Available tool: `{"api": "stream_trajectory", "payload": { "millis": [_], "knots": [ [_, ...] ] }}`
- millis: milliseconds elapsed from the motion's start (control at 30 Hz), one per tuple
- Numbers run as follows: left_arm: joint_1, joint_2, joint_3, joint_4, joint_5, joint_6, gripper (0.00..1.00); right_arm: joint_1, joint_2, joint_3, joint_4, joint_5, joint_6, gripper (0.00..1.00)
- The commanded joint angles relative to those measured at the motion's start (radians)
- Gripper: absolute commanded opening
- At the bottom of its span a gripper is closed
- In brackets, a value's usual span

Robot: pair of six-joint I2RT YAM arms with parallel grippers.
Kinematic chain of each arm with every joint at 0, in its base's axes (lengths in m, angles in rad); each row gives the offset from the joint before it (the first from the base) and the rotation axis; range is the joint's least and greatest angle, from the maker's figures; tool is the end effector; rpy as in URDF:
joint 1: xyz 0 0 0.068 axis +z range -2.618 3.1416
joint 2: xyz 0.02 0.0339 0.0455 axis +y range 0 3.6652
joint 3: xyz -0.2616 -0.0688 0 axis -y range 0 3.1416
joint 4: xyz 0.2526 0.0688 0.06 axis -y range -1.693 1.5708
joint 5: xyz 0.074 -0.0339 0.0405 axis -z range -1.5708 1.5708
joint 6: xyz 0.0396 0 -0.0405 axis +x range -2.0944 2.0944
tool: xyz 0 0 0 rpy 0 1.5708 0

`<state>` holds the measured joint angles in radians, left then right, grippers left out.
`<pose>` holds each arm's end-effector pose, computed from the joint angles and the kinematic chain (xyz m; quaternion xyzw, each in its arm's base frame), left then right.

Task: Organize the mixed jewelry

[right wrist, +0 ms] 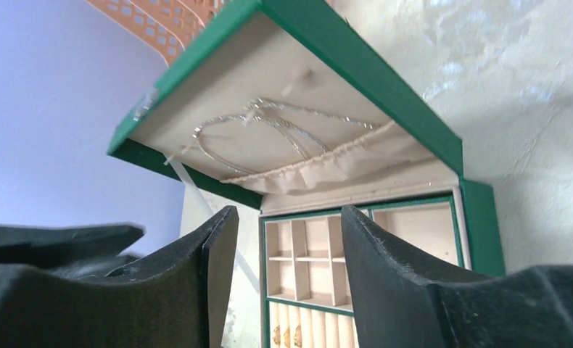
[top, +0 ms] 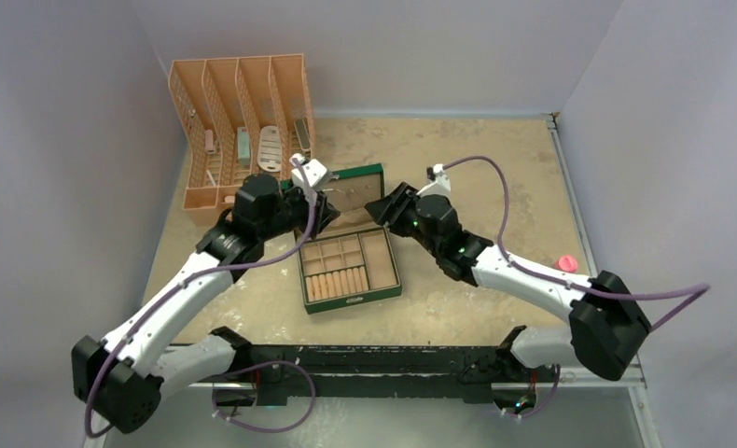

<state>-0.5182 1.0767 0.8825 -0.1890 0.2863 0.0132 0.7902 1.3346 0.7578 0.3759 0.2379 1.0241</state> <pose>0.2197 -0.1381 0.3121 0.2924 0.7706 -0.2528 0.5067 0.2272 0.2161 0.2579 0.1643 0.7550 0.4382 0.4593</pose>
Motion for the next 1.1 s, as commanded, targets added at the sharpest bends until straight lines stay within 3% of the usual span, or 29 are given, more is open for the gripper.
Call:
{"api": "stream_trajectory", "payload": {
  "millis": [0, 200, 300, 367, 600, 867, 1067],
  "knots": [
    [0.004, -0.151, 0.01, -0.006, 0.052, -0.19, 0.24, -0.039, -0.078, 0.077, -0.05, -0.018, -0.164, 0.6],
    [0.003, -0.213, 0.14, -0.201, -0.309, -0.369, 0.51, -0.106, -0.1, 0.211, -0.174, -0.026, -0.218, 0.69],
    [0.003, -0.174, 0.229, -0.31, -0.352, -0.437, 0.62, -0.133, -0.068, 0.3, -0.256, 0.012, -0.216, 0.78],
    [0.004, -0.131, 0.291, -0.357, -0.307, -0.46, 0.67, -0.138, -0.03, 0.359, -0.286, 0.031, -0.231, 0.8],
    [0.029, 0.037, 0.373, -0.416, -0.338, -0.517, 0.68, -0.161, 0.145, 0.544, -0.373, 0.013, -0.249, 0.8],
    [0.291, 0.141, 0.402, -0.389, -0.117, -0.541, 0.68, -0.177, 0.259, 0.605, -0.374, -0.098, -0.254, 0.77],
    [0.331, 0.147, 0.384, -0.38, -0.116, -0.548, 0.68, -0.179, 0.274, 0.584, -0.405, -0.153, -0.255, 0.69]
  ]
}}
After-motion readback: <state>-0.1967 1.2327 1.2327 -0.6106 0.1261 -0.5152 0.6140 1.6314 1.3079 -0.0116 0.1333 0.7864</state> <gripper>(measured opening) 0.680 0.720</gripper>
